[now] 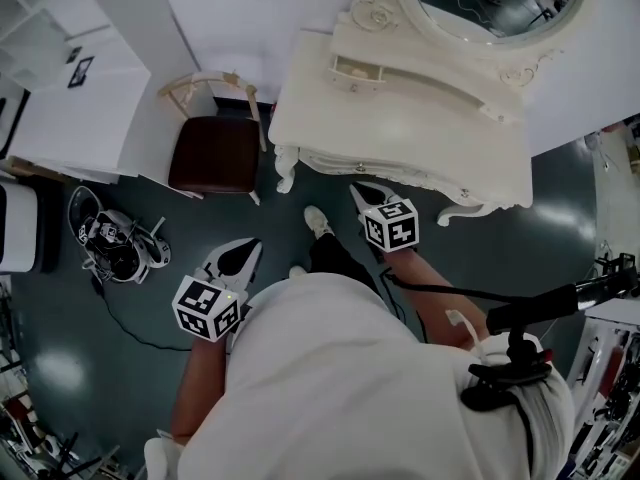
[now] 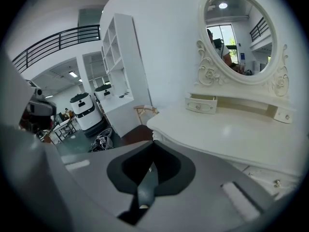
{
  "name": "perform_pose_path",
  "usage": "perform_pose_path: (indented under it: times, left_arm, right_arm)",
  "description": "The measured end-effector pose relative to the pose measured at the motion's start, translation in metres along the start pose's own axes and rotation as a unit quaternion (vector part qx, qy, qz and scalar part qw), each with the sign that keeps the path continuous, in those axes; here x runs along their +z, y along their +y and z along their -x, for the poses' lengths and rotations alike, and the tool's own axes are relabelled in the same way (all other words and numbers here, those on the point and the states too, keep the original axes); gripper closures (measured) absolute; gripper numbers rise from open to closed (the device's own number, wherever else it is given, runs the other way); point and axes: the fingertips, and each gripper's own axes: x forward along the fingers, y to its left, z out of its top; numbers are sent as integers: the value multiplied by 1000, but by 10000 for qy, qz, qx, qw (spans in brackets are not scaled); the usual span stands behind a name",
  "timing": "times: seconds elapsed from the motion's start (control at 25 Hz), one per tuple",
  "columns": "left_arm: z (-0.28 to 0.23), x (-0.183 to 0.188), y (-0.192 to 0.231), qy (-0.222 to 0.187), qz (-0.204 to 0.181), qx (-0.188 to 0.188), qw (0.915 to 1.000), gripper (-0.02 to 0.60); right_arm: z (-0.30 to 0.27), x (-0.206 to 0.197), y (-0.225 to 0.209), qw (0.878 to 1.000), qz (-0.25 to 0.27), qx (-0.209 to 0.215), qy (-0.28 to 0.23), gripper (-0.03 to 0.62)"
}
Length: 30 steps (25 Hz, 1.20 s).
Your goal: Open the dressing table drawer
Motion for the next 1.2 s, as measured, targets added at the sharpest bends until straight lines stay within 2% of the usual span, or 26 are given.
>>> perform_pose_path:
  times: [0.4,0.88,1.2]
  left_arm:
    - [3,-14,-13,26,4,-150,9999,580]
    - [10,-26,-13,41,79,-121,9999,580]
    - [8,-30,-20,61,61,-151,9998,580]
  right_arm:
    - [24,-3,46,9979,538,367,-4,594]
    - [26,-2,68,9944,927,501,-12,594]
    - [33,-3,75,9933,997,583,-61,594]
